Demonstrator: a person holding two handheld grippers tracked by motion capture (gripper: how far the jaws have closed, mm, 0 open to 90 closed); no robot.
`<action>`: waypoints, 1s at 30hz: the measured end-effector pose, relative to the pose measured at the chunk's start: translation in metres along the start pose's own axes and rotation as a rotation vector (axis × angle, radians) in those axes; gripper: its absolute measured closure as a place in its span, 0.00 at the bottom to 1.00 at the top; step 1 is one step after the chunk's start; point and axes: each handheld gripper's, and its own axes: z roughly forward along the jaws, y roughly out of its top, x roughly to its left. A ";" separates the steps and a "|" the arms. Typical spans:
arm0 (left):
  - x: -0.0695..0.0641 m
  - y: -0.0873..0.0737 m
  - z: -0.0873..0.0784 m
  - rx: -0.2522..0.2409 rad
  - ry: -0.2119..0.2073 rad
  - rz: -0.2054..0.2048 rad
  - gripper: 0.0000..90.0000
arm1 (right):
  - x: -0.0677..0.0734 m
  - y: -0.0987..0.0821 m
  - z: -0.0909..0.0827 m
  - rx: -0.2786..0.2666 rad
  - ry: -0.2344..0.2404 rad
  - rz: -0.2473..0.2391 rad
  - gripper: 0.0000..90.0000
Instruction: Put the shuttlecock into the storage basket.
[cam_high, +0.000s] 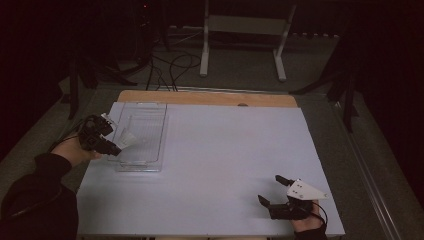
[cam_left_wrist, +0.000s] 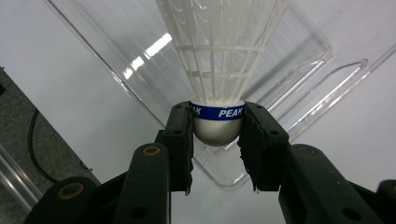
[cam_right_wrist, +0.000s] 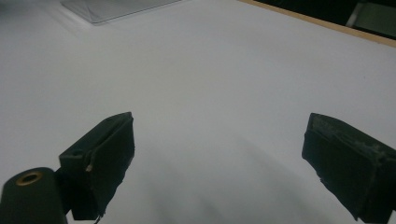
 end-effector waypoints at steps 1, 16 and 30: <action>0.000 0.001 0.000 0.005 0.007 0.005 0.73 | 0.000 0.000 0.000 0.000 0.000 0.001 0.10; -0.007 0.012 0.001 0.046 0.056 0.006 0.63 | 0.000 0.000 0.000 0.002 -0.003 0.000 0.10; -0.009 0.011 -0.008 0.005 0.065 -0.051 0.24 | 0.000 0.000 0.000 0.004 -0.006 0.000 0.10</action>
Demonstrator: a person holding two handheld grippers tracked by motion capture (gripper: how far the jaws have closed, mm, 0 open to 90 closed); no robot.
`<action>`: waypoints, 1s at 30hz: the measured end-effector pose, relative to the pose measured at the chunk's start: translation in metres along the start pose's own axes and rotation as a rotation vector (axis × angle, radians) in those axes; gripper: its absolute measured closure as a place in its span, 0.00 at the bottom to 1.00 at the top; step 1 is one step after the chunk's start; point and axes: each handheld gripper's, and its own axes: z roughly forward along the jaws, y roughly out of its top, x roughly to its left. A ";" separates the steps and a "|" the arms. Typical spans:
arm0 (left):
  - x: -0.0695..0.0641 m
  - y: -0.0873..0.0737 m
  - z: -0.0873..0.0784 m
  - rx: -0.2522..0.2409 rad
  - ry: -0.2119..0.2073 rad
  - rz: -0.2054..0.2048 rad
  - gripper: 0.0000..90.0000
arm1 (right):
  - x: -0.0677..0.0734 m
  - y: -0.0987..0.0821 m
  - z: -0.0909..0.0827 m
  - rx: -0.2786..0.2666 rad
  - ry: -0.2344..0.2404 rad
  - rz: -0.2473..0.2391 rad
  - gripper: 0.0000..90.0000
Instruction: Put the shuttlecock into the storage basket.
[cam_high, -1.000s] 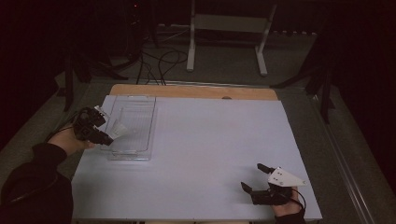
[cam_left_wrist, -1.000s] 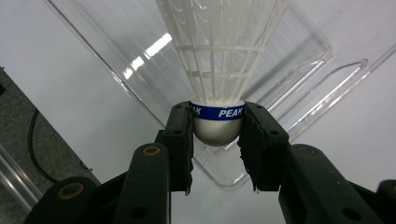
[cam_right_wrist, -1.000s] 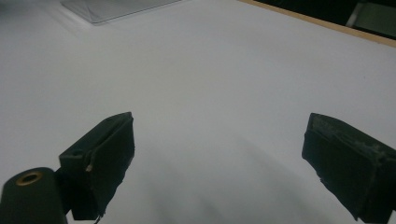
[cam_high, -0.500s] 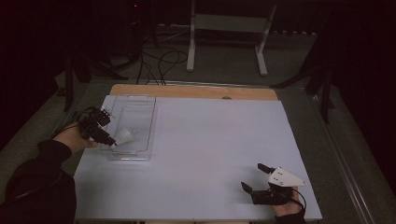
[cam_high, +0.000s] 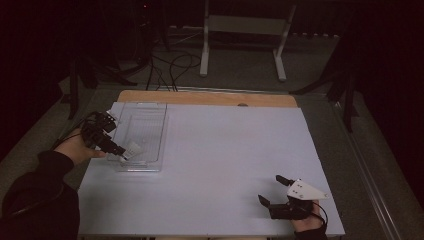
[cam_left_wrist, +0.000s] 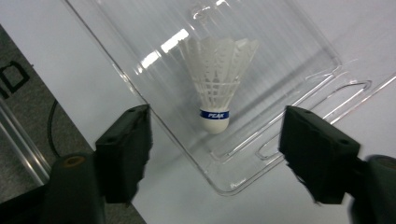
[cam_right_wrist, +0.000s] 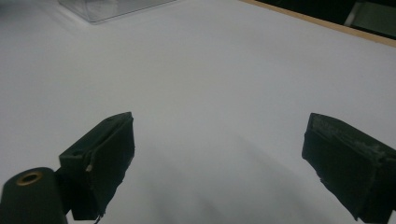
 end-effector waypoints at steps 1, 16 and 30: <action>0.000 0.000 -0.001 -0.002 -0.003 -0.015 0.22 | 0.000 0.000 0.000 0.000 0.000 0.000 0.10; -0.006 0.001 -0.006 -0.086 -0.036 0.043 0.00 | 0.000 0.000 0.000 0.003 -0.003 0.000 0.10; -0.008 0.002 -0.005 -0.153 -0.043 0.072 0.00 | -0.001 0.000 0.000 -0.002 -0.003 0.012 0.10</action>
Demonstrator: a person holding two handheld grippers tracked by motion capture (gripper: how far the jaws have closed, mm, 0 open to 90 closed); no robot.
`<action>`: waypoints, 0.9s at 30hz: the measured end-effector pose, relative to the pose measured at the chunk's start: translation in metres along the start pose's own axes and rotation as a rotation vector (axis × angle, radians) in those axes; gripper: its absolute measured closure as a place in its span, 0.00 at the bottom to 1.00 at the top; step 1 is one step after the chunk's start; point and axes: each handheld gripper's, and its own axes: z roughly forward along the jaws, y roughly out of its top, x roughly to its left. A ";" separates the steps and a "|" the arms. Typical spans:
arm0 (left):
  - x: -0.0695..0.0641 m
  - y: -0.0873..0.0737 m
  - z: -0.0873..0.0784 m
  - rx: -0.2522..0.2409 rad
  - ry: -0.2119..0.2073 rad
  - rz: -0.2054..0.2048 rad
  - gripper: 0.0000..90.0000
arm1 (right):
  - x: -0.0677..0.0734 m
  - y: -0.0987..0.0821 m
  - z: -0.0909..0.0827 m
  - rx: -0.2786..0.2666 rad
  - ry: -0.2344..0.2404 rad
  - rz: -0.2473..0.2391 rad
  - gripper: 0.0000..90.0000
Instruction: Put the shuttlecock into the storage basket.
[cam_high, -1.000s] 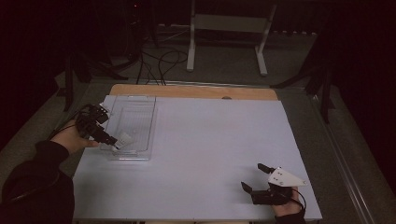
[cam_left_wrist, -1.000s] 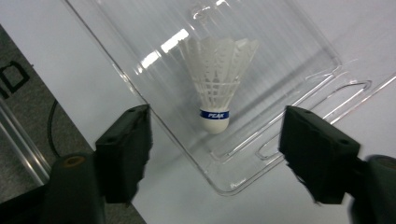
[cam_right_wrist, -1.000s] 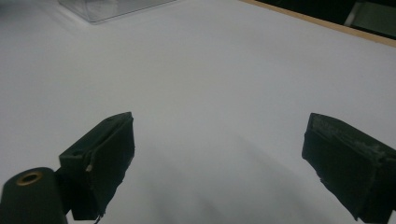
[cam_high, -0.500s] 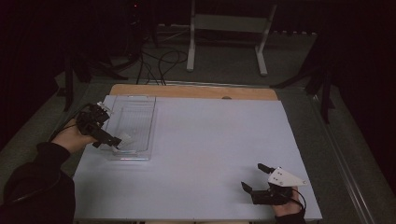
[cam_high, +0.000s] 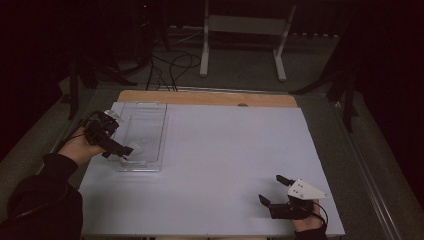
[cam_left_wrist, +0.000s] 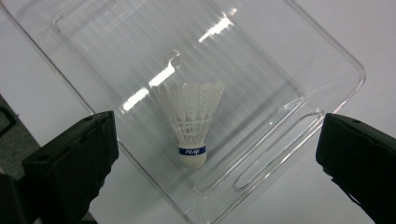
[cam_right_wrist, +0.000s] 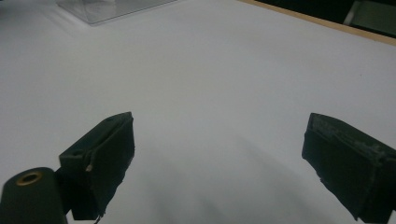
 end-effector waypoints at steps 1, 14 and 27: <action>0.000 0.000 -0.001 -0.009 -0.002 -0.005 0.00 | 0.000 0.000 0.000 0.001 0.003 -0.005 0.10; -0.003 0.002 -0.001 -0.140 -0.029 -0.044 0.00 | 0.000 0.000 0.000 -0.002 0.003 -0.004 0.10; -0.018 0.005 0.002 -0.313 -0.088 -0.008 0.00 | 0.000 -0.001 0.000 0.003 0.003 -0.005 0.10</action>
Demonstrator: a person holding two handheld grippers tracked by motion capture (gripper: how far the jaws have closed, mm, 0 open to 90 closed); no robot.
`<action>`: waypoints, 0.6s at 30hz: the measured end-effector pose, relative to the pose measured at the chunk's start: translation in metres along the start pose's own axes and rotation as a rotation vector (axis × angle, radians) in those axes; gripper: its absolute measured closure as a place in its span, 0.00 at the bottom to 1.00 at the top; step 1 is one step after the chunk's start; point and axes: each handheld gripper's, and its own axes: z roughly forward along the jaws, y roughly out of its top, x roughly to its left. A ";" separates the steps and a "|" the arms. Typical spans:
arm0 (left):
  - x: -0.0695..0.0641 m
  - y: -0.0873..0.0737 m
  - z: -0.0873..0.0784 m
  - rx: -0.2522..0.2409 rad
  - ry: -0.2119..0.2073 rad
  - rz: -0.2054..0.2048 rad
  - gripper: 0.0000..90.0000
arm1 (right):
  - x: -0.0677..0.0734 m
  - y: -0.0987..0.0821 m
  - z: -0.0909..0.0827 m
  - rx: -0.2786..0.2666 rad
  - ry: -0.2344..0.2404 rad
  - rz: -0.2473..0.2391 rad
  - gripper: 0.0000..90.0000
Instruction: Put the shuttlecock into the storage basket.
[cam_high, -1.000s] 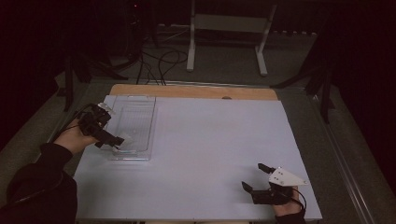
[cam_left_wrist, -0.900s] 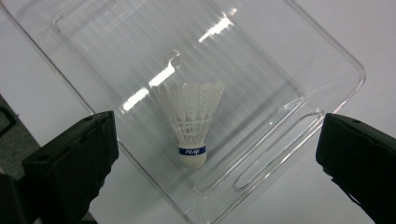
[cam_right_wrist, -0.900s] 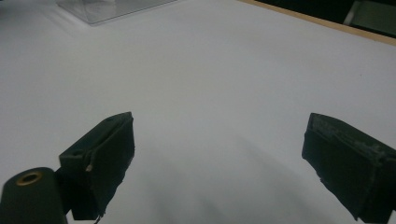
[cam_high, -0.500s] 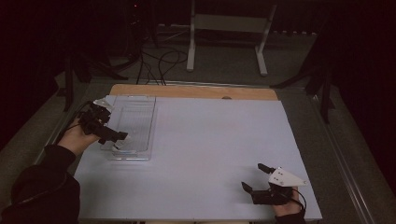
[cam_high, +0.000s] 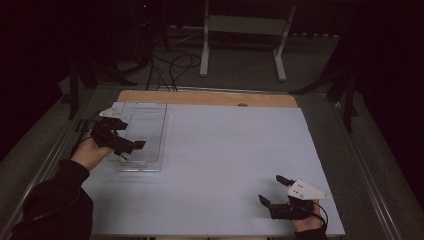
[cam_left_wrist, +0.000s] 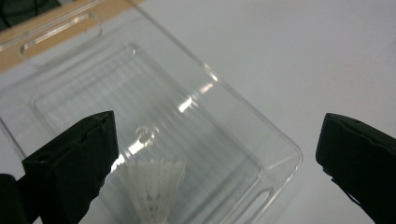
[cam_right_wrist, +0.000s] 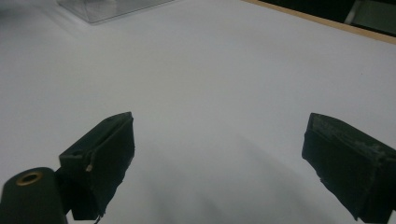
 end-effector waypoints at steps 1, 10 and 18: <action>-0.001 0.000 0.001 -0.007 -0.007 0.003 0.00 | 0.000 0.000 0.000 -0.002 -0.001 0.001 0.10; -0.014 0.004 0.011 -0.053 -0.032 0.013 0.00 | 0.000 0.000 0.000 -0.005 0.004 0.004 0.10; -0.026 0.012 0.016 -0.082 -0.058 0.039 0.00 | 0.000 -0.001 0.000 0.001 0.005 0.005 0.10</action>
